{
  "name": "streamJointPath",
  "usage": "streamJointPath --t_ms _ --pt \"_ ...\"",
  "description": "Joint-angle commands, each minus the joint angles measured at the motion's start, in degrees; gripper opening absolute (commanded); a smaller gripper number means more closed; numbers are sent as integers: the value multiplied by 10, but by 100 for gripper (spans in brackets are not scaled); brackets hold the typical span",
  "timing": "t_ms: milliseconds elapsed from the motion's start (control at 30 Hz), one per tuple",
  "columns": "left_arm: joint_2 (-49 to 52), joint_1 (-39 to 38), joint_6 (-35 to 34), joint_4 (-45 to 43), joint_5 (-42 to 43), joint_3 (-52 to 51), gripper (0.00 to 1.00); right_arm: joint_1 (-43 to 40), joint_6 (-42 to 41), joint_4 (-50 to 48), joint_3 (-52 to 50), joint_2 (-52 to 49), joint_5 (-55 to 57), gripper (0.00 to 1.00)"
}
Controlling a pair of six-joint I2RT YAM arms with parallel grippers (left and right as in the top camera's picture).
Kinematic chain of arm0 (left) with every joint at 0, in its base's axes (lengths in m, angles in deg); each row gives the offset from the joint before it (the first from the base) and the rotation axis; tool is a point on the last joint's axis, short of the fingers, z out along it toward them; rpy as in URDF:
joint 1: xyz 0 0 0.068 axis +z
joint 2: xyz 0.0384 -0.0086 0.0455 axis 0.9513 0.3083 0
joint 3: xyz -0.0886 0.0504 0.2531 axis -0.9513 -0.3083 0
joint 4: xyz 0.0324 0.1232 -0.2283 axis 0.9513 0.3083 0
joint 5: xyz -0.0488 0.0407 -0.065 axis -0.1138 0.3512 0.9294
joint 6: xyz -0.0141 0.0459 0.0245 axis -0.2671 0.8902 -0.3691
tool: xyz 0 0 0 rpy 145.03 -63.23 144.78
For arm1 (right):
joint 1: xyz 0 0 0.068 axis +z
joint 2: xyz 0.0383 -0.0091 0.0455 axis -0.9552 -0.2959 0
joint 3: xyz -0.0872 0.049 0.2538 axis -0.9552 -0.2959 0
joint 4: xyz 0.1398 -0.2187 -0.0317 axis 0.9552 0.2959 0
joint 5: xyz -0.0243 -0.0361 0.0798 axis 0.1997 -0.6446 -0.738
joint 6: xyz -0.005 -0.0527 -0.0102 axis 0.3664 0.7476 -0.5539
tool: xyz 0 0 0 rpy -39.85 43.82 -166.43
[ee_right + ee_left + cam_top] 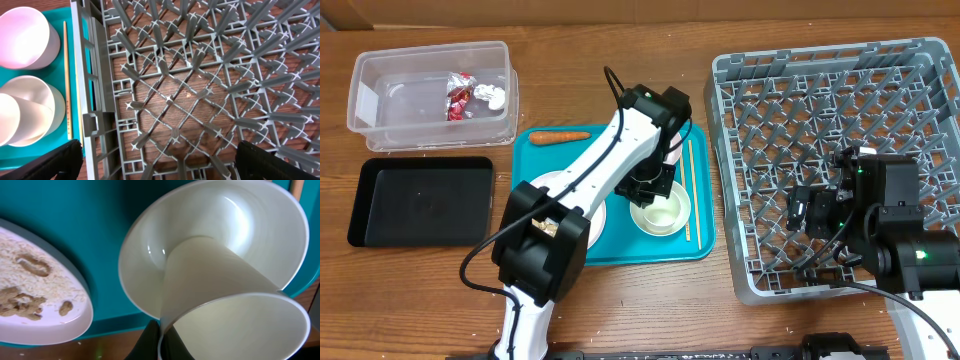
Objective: Sort waste into correct bins and load items into the dishwasher
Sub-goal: 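Lift the white bowl and pass it to the right gripper over the rack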
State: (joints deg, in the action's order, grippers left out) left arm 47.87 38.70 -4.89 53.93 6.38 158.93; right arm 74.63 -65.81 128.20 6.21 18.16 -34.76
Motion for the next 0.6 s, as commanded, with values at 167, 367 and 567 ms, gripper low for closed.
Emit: streamJointPath --t_ms 167,367,567 --pt "-42 118 148 22 248 94 4 -4 -3 -11 19 2 6 100" --pt "-44 201 265 42 501 99 4 -4 -11 -87 19 2 -45 100" --pt "-44 252 312 66 658 98 4 -4 194 -155 19 -8 -421 100"
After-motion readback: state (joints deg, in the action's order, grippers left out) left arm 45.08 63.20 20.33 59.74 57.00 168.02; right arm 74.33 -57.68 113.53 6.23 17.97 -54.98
